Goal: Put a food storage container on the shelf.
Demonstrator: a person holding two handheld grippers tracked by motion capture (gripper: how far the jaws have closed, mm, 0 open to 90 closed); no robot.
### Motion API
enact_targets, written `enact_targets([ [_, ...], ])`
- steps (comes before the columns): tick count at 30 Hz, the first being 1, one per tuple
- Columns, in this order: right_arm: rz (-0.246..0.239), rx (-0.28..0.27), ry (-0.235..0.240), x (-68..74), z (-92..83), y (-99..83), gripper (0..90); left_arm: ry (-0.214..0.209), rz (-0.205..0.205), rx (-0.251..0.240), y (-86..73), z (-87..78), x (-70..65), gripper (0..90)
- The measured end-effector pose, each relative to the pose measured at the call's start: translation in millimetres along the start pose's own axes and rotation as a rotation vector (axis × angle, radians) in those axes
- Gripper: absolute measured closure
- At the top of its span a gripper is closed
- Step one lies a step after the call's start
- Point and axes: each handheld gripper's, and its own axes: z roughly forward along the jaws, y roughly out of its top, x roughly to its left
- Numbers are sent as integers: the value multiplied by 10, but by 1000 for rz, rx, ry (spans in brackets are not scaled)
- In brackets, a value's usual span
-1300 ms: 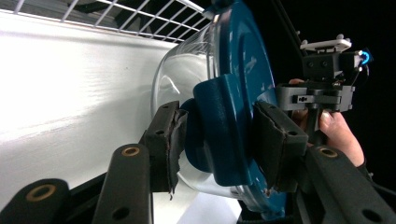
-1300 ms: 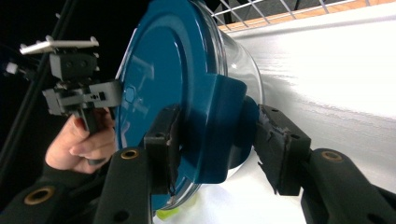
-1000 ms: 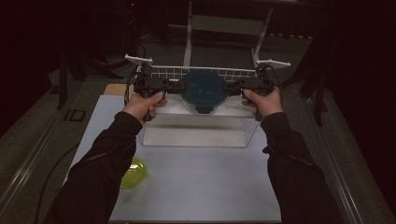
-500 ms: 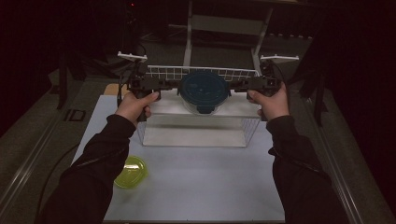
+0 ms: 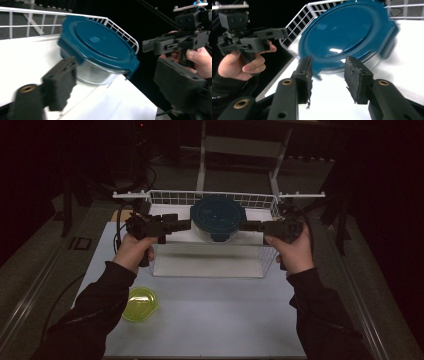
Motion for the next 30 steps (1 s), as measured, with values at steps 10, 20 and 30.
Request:
enact_targets([
  [10,-52,39,16,164,253,-247,897,59,108,-4,-253,-99,-199,7],
  [20,-39,58,10,140,447,-282,899,61,109,26,-584,-186,-183,7],
  [30,-28,53,-1,89,517,-221,899,65,116,29,-780,-261,-150,7],
])
